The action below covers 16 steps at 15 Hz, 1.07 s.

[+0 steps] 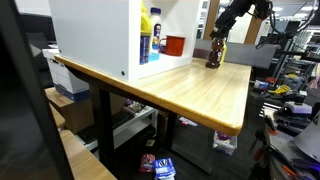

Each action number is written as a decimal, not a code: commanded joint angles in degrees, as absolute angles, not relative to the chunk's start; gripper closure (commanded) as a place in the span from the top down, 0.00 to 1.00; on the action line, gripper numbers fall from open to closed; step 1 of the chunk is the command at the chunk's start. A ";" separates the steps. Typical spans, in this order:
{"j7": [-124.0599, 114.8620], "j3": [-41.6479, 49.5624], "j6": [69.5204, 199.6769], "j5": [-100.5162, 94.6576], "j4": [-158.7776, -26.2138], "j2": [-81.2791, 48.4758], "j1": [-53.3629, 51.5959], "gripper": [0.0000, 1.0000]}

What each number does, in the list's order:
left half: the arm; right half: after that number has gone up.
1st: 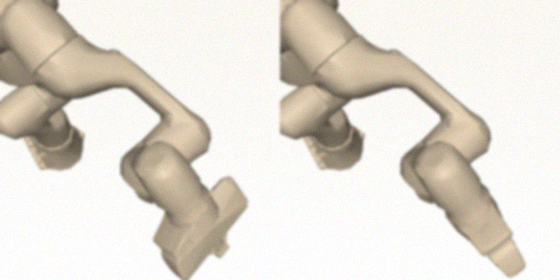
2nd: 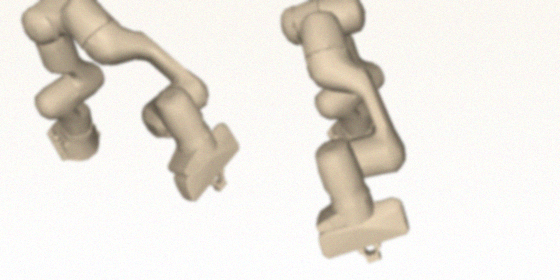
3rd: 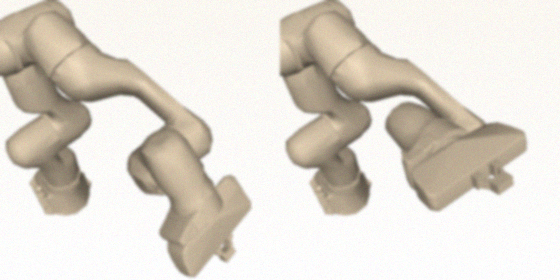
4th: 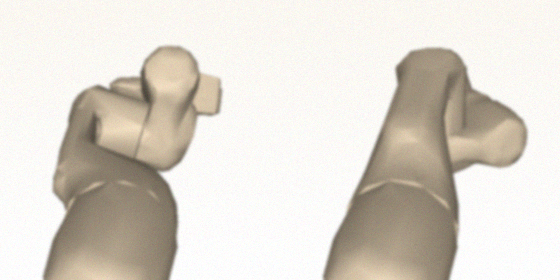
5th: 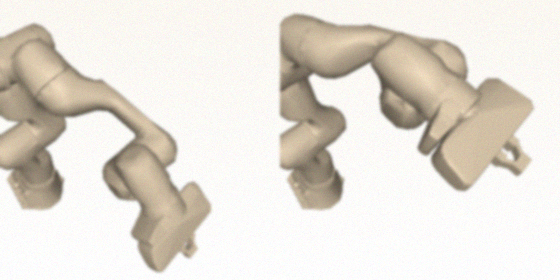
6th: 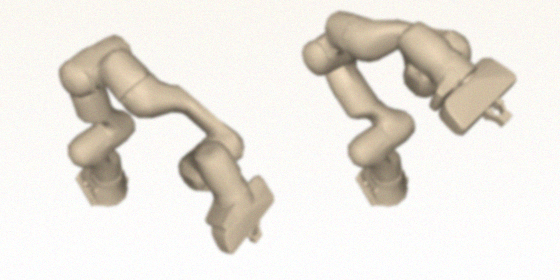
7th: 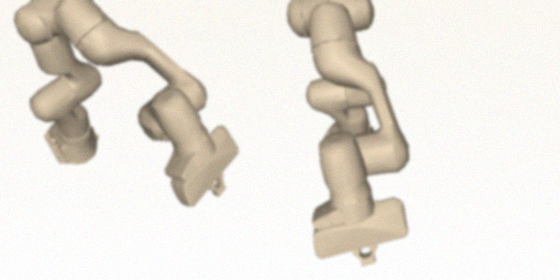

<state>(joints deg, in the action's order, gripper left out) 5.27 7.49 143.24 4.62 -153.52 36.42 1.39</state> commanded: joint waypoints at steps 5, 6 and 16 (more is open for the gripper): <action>3.79 6.98 134.22 8.54 -151.88 41.84 -0.57 1.00; 3.99 6.90 132.38 9.66 -151.72 43.36 -1.48 1.00; -9.30 -5.59 119.11 3.33 -147.50 52.05 2.04 1.00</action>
<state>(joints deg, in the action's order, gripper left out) -6.01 -2.61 122.33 5.70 -148.46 50.57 0.42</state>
